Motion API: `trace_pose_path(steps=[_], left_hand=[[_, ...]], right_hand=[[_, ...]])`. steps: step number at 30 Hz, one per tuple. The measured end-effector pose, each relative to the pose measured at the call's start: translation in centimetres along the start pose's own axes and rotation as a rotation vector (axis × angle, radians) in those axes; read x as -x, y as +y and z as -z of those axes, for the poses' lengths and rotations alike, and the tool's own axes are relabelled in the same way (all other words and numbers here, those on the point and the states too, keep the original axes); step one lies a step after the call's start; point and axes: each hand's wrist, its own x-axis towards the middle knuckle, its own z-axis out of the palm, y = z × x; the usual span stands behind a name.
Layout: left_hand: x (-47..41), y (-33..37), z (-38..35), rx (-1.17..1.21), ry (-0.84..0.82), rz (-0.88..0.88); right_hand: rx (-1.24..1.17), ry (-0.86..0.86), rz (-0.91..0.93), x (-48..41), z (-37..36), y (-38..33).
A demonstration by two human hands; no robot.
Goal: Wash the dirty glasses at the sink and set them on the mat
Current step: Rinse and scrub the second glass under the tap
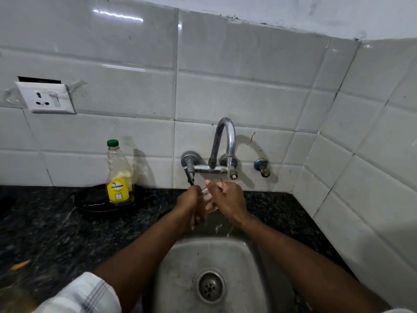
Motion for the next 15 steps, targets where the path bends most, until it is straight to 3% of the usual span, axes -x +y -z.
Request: trace_pose_path(steps=[2,4,6,7,8,10,11,12,13,15], left_hand=[[0.1,-0.3,-0.1,-0.016,0.008,-0.012],[0.8,-0.7,-0.7,-0.157,0.278,-0.373],[1.5,-1.4,-0.8,-0.262,0.435,-0.706],[1.4,-1.4,-0.8,-0.249,0.414,-0.703],[1.1,-0.9,-0.6,-0.199,0.34,-0.58],[1.1,0.3,-0.3,-0.129,0.091,-0.165],[1.2,0.6,-0.2,-0.136,0.01,-0.048],[1.1,0.6,-0.4,-0.164,0.016,-0.051],[0.9,0.3,-0.6,-0.22,0.096,-0.162],[1.1,-0.7,-1.0,-0.301,0.311,-0.554]], right_hand=[[-0.044,-0.002,-0.005,0.1,0.3,0.4],[-0.186,0.038,-0.115,-0.3,0.2,0.3],[-0.288,0.026,-0.193,-0.7,0.4,-0.2],[-0.276,0.004,-0.173,-0.8,0.5,-0.2],[-0.218,-0.016,-0.126,-0.7,0.6,-0.3],[-0.119,-0.042,-0.066,-0.3,0.9,-0.3],[-0.142,-0.03,-0.075,-0.2,1.0,-0.1],[-0.198,-0.003,-0.113,-0.2,1.0,0.0],[-0.259,0.03,-0.166,-0.3,0.8,0.1],[-0.334,0.096,-0.253,-0.8,0.4,-0.1]])
